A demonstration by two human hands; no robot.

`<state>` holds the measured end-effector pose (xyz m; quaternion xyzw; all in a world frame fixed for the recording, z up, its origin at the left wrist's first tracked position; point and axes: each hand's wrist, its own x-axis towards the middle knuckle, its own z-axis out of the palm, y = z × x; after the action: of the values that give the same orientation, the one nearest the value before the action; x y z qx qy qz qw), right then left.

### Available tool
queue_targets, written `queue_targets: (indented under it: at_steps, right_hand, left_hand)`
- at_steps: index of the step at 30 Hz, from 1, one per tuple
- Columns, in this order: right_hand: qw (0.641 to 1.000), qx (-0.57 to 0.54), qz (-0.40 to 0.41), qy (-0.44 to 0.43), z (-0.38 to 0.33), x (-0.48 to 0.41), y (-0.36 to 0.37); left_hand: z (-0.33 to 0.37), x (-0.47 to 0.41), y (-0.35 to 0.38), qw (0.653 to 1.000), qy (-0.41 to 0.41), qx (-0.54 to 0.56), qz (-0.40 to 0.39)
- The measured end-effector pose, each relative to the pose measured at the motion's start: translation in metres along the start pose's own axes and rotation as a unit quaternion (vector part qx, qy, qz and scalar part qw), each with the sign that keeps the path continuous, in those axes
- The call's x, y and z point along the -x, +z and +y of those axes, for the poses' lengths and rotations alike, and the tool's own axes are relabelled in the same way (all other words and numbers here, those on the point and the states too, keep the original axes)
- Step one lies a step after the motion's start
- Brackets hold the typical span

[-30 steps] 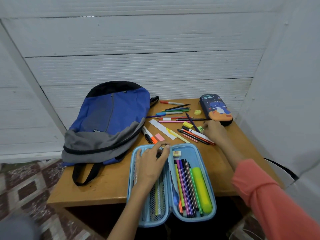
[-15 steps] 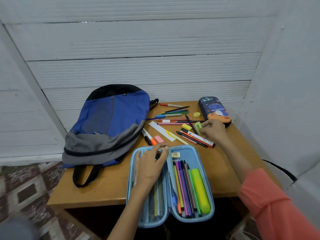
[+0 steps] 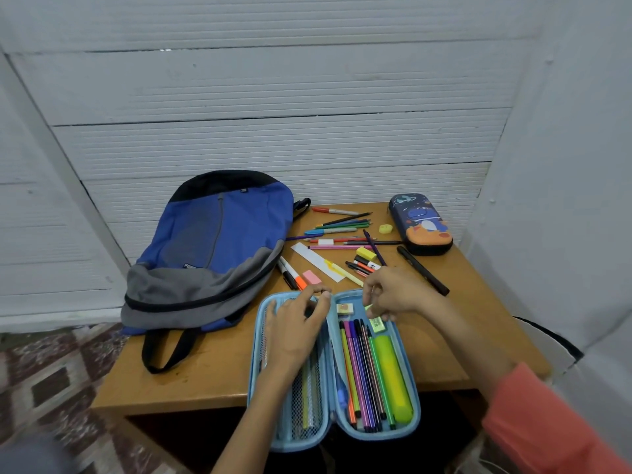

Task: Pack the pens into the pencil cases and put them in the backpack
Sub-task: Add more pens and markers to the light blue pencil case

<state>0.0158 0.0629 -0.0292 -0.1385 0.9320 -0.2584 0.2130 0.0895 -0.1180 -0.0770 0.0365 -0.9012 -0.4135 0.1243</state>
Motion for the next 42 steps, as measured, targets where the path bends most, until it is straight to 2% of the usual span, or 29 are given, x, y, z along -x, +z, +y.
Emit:
queue_targets:
  at_steps: [5,12,18,20,22,25,27,30,33,36,39,41,42]
  right_hand:
    - [0.999,-0.01,-0.004,0.03,-0.001,-0.002,-0.001]
    - [0.997,0.045,0.029,0.061,-0.009,-0.006,0.006]
    - [0.977,0.112,0.174,-0.041,-0.037,-0.034,0.011]
    - [0.976,0.115,0.17,-0.074,-0.047,-0.048,0.02]
    - [0.979,0.126,0.127,-0.097,-0.051,-0.064,0.029]
    - [0.98,0.154,0.084,-0.097,-0.049,-0.081,0.035]
    - [0.98,0.153,0.086,-0.092,-0.045,-0.085,0.035]
    - [0.975,0.151,0.132,-0.097,-0.038,-0.084,0.036]
    - [0.975,0.103,0.174,-0.096,-0.029,-0.082,0.039]
    - [0.971,-0.024,0.225,-0.078,-0.024,-0.074,0.032]
    - [0.97,-0.14,0.186,-0.073,-0.017,-0.059,0.014]
    - [0.975,-0.135,0.156,-0.084,-0.01,-0.045,0.002]
    - [0.982,-0.093,0.142,-0.087,-0.007,-0.04,-0.003]
  left_hand:
    - [0.001,0.0,-0.001,1.0,0.002,0.001,-0.001]
    - [0.0,0.001,0.0,1.0,0.0,0.005,-0.001]
    - [-0.003,-0.002,0.002,1.0,0.002,-0.003,0.004]
    - [-0.003,-0.002,0.002,1.0,0.005,-0.002,0.008]
    - [-0.003,-0.002,0.002,1.0,0.004,-0.008,0.013]
    - [-0.005,-0.002,0.001,1.0,0.004,-0.015,0.017]
    - [-0.007,-0.001,0.001,1.0,0.013,-0.016,0.014]
    - [-0.008,-0.002,0.003,1.0,0.017,-0.017,0.01]
    - [-0.009,-0.002,0.004,1.0,0.014,-0.025,0.005]
    - [-0.008,-0.002,0.003,1.0,0.013,-0.023,0.01]
    - [-0.008,-0.002,0.003,1.0,0.011,-0.023,0.012]
    - [-0.009,-0.002,0.004,1.0,0.014,-0.024,0.013]
    - [-0.009,-0.002,0.004,1.0,0.014,-0.024,0.013]
